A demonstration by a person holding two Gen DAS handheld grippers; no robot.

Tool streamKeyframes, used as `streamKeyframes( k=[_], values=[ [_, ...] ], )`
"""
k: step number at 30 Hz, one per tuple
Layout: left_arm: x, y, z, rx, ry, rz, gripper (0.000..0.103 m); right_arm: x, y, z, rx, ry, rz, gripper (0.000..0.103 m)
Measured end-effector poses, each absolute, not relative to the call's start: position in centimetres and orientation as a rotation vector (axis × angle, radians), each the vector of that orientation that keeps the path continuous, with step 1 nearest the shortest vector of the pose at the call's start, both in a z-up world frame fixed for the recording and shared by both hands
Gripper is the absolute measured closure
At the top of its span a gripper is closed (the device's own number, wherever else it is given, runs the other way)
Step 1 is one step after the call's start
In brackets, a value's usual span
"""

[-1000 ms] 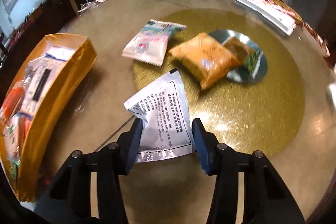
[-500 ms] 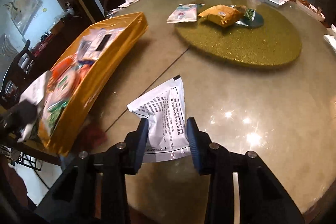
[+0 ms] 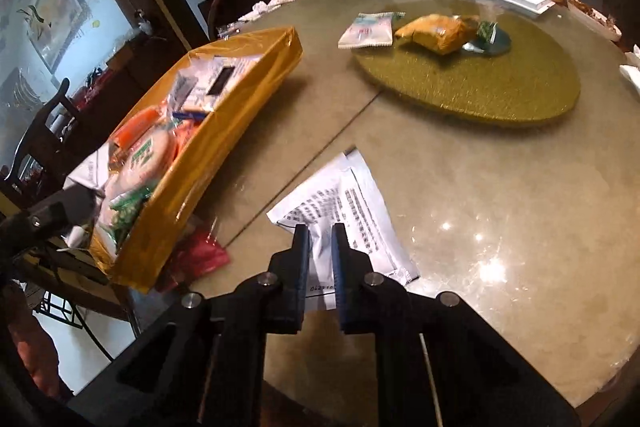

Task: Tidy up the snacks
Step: 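Hold the white packet with left tool while right tool grasps another white paper packet, then drop the white packet into the tray with left tool while right tool drops its packet there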

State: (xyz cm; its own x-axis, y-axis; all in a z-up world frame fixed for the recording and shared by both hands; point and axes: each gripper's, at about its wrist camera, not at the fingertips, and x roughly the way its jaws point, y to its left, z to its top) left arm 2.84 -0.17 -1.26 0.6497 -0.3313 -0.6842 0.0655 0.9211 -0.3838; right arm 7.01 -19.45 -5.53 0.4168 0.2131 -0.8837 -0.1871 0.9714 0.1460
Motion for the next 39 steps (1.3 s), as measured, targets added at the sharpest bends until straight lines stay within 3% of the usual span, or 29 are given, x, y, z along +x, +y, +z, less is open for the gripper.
streamKeyframes(
  k=[7,20,28,39],
  values=[
    [2.8,0.3,-1.4,-0.351,0.842,-0.218,0.072,7.1,-18.9,-5.9,-0.048,1.114,0.237,0.083],
    [2.3,3.7,-0.1,-0.377,0.79,-0.144,0.072,6.8,-17.8,-3.3,-0.011,1.029,0.286,0.096],
    [2.6,7.0,0.1,-0.4,0.775,-0.072,0.072,7.6,-13.1,-0.7,-0.025,0.978,0.407,0.096],
    [3.0,8.9,-1.9,-0.357,0.86,-0.017,0.072,11.5,-6.1,-2.0,-0.08,0.999,0.556,0.096]
  ],
)
